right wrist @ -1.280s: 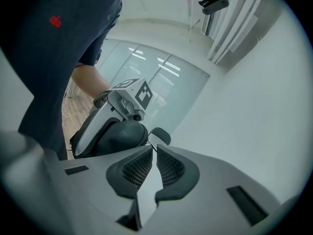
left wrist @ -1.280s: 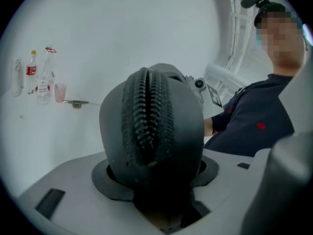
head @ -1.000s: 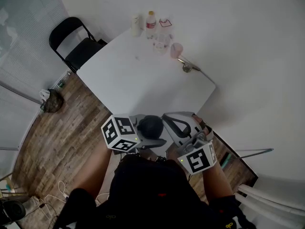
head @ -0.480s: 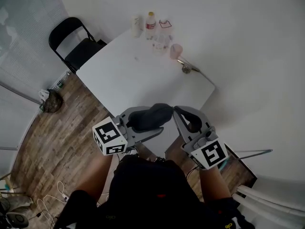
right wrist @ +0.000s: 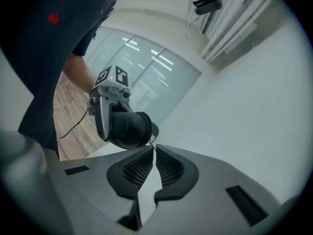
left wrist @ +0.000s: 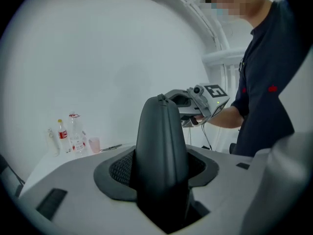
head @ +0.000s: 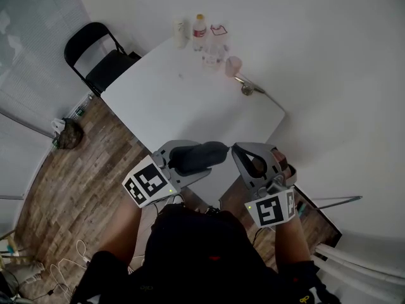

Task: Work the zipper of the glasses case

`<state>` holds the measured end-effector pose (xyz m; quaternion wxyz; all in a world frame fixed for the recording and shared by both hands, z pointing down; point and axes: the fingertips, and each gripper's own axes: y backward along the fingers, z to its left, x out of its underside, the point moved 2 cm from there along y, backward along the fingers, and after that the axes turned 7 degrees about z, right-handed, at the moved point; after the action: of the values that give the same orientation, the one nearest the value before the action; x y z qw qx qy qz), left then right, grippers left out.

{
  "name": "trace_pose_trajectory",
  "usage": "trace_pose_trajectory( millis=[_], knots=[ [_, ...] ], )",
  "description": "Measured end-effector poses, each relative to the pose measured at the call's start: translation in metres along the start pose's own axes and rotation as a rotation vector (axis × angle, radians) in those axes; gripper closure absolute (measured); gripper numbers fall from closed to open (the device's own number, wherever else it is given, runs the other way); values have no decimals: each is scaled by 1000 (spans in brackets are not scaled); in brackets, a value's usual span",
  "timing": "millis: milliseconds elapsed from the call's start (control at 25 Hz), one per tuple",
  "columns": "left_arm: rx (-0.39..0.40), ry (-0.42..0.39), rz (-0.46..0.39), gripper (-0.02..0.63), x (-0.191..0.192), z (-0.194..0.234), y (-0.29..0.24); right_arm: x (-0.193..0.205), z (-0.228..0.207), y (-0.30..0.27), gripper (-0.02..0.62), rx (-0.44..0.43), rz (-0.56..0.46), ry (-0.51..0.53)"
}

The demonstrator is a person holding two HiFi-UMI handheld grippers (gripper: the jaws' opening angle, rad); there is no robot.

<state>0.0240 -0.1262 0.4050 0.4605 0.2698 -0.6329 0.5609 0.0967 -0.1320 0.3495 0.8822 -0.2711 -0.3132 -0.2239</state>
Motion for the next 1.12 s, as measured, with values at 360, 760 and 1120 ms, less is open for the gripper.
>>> trace_pose_trajectory(
  millis=[360,760,1120],
  knots=[
    [-45,-174,-63,342,-17,-5,15,-11,3,4,569,-162,-165,-339],
    [40,-364,-103,342,-44,-19,40,-8,13,28,463,-874,-616,-1387],
    [83,-418,-1,342,-31,-29,34,-10,23,40,466,-1134,-801,-1667]
  ],
)
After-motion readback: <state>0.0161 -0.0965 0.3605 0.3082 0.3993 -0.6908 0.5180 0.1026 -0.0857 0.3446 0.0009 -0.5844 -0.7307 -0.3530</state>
